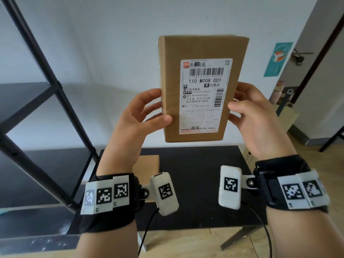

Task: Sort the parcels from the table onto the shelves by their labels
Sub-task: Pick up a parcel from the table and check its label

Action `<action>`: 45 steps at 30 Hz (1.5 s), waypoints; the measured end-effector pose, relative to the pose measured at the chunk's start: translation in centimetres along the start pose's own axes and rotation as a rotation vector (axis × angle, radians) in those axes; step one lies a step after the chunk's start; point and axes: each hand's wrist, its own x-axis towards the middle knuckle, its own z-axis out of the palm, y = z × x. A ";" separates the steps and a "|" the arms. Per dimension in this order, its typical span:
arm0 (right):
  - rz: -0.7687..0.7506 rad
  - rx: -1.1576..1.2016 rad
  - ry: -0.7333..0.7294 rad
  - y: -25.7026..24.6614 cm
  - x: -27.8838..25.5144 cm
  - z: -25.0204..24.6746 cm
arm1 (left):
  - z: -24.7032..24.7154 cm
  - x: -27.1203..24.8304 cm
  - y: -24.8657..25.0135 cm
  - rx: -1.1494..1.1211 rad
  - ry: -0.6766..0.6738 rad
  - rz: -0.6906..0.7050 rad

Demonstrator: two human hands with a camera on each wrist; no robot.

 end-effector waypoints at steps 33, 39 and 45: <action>0.121 -0.082 -0.038 1.4 0.9 -0.2 | 2.9 -1.2 0.2 0.076 0.276 -0.120; 0.160 -0.090 -0.147 2.9 0.5 1.7 | 1.9 -4.1 0.0 0.106 0.385 -0.170; 0.168 -0.076 -0.274 3.5 -0.5 7.1 | -1.7 -8.1 1.3 0.092 0.541 -0.180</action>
